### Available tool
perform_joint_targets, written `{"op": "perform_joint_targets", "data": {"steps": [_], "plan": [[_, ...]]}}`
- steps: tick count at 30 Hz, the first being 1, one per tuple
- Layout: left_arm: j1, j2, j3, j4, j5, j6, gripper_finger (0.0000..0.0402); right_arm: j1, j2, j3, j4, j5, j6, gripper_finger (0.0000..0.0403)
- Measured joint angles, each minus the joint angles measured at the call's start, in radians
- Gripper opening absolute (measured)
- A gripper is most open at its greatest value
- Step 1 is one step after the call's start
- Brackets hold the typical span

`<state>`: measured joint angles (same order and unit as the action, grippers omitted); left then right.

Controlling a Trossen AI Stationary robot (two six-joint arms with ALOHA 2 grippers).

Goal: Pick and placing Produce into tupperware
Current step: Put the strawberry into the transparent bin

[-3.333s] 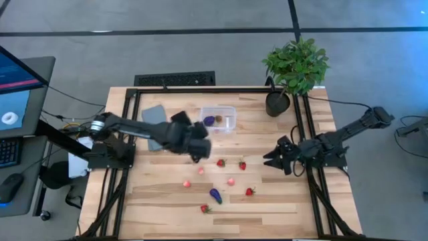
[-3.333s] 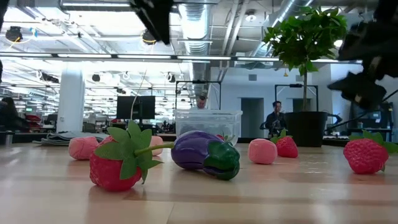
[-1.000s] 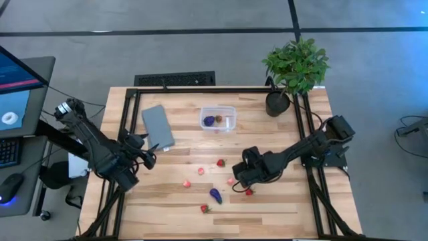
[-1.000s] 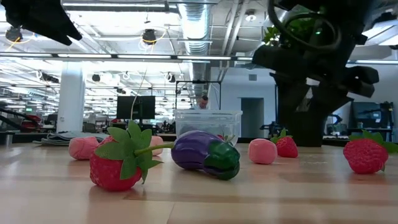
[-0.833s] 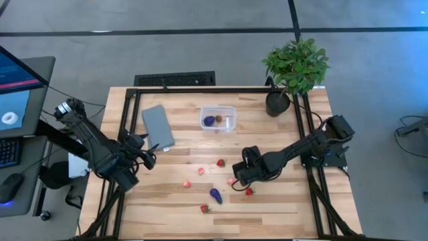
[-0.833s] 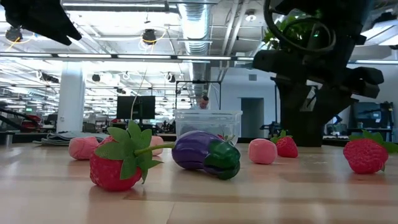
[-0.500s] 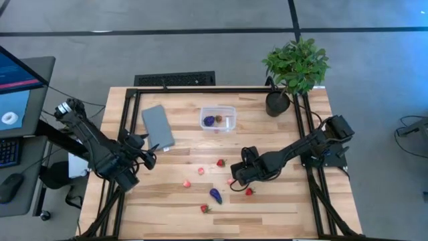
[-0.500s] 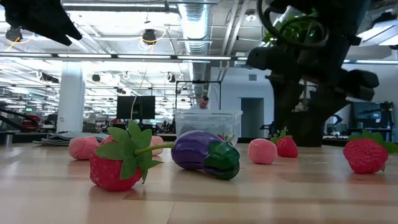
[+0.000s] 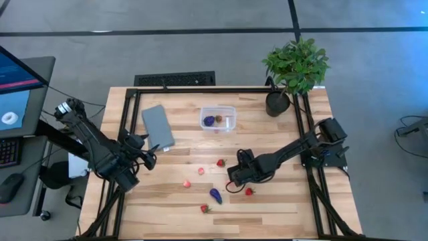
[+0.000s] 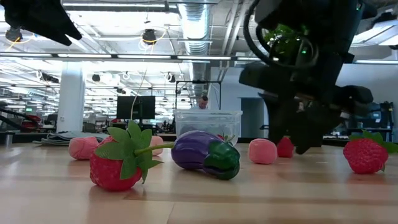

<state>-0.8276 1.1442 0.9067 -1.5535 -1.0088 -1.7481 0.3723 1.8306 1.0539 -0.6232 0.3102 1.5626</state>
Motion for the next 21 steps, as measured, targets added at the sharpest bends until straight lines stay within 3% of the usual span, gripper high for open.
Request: {"op": "perform_joint_targets", "data": {"steps": [21], "plan": [[0.0, 0.0, 0.0, 0.0, 0.004, 0.014, 0.028, -0.054, 0.009, 0.0, 0.007, -0.008, -0.052, 0.026]]}}
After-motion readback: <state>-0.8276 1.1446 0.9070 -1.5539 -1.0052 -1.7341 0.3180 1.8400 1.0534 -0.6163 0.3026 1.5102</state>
